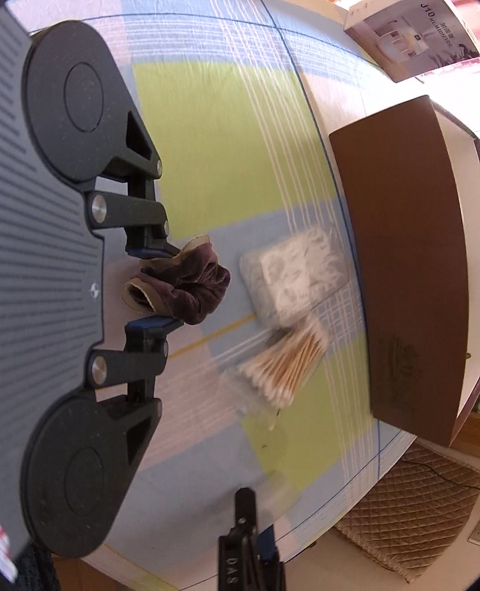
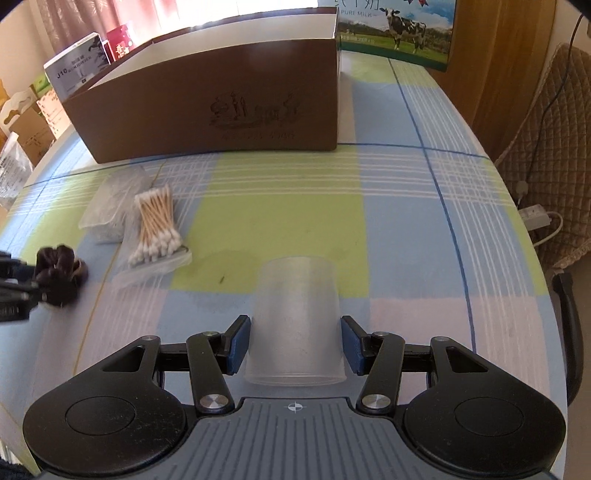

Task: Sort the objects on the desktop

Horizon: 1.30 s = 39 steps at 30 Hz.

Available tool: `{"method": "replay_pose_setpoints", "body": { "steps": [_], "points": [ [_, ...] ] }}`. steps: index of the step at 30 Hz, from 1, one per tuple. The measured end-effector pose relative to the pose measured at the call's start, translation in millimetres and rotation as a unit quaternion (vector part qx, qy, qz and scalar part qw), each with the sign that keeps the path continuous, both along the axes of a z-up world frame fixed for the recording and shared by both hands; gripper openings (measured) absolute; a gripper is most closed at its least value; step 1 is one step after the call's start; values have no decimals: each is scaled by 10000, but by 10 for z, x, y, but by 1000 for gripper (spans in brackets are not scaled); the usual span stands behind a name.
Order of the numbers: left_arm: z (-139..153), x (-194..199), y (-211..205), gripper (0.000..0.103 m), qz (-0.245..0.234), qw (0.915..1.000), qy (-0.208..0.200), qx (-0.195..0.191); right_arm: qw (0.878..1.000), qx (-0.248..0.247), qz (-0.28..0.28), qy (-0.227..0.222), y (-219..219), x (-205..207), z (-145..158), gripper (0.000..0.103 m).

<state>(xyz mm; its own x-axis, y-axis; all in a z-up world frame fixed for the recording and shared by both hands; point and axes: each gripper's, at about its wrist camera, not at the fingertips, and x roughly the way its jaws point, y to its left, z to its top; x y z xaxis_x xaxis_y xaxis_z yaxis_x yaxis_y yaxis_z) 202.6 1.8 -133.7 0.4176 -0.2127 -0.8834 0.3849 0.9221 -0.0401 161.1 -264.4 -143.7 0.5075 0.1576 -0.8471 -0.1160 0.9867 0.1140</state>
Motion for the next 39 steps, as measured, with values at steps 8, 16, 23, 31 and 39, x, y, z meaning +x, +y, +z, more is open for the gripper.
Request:
{"method": "replay_pose_setpoints", "body": {
  "steps": [8,16,23,31,39],
  "points": [
    [-15,1,-102,38,70,9999,-28,112,10000,-79,50,0,47,55,-11,52],
    [-43,-2,-150,46,-73,9997,-107,201,9998,-174,74,-13,92,109,-29,59],
    [-14,-22,-138,24,-190,9994,-161,240,9996,-256,117,-31,122,134,-37,59],
    [71,-14,-9,21,-21,9998,-144,127,9993,-337,155,-96,128,136,-36,49],
    [200,45,111,21,185,9996,-232,1,9999,-83,106,-51,105,96,20,49]
  ]
}}
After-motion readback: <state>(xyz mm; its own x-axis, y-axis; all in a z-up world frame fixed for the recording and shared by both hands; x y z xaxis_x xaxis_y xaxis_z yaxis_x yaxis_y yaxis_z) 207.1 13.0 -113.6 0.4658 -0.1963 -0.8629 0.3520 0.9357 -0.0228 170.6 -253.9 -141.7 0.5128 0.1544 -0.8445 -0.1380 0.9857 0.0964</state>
